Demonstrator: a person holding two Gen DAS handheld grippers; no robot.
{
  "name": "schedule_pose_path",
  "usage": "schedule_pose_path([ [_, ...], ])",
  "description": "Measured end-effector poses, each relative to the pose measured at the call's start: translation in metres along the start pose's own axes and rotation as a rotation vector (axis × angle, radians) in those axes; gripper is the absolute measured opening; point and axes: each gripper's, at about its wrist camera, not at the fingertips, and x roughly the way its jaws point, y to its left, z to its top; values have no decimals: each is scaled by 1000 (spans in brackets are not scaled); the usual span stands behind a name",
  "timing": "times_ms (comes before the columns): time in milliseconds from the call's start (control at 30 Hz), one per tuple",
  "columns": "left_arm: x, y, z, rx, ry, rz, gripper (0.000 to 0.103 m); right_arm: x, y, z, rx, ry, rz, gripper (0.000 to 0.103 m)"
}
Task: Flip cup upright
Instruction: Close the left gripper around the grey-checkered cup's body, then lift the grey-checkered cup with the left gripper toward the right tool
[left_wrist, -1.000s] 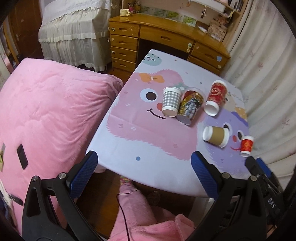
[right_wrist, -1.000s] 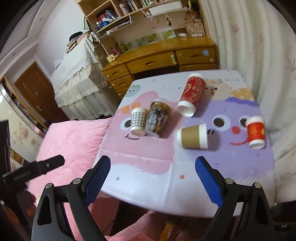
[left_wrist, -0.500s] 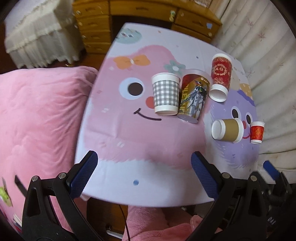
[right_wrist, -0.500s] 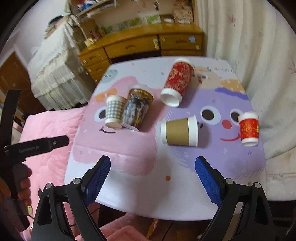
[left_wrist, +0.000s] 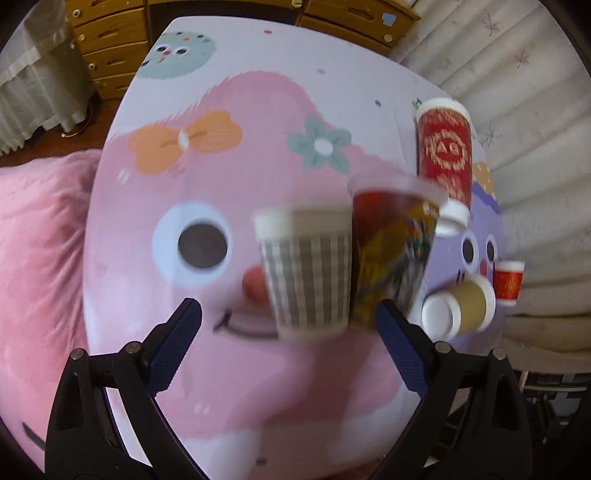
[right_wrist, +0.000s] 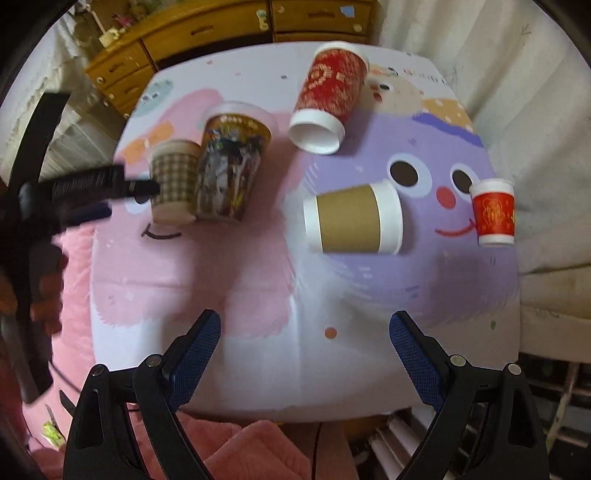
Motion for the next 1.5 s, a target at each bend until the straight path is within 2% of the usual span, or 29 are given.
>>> schedule_pose_path([
  [167, 21, 9, 19, -63, 37, -98, 87, 11, 4, 2, -22, 52, -65, 94],
  [233, 30, 7, 21, -74, 61, -135, 79, 10, 6, 3, -31, 53, -81, 94],
  [333, 40, 2, 24, -61, 74, -129, 61, 9, 9, 2, -47, 58, -103, 94],
  [467, 42, -2, 23, -61, 65, -136, 58, 13, 9, 1, -60, 76, -103, 94],
  [567, 37, -5, 22, -51, 46, -98, 56, 15, 6, 2, -64, 82, -84, 94],
  [767, 1, -10, 5, -39, -2, -51, 56, 2, -1, 4, -79, 20, -29, 94],
  [900, -25, -24, -23, -43, -11, -5, 56, -7, -18, -1, -53, -7, 49, 94],
  [1000, -43, -41, -54, -33, -25, 2, 56, -9, -38, -14, -7, -12, 114, 94],
  [1167, -57, -72, -109, -25, -38, 41, 56, -4, -81, -42, 112, 22, 240, 94],
  [1267, -50, -90, -139, -15, -24, 56, 56, -1, -109, -63, 180, 45, 294, 94],
  [1500, -27, -122, -191, -1, 14, 20, 56, -1, -162, -106, 268, 80, 352, 94],
])
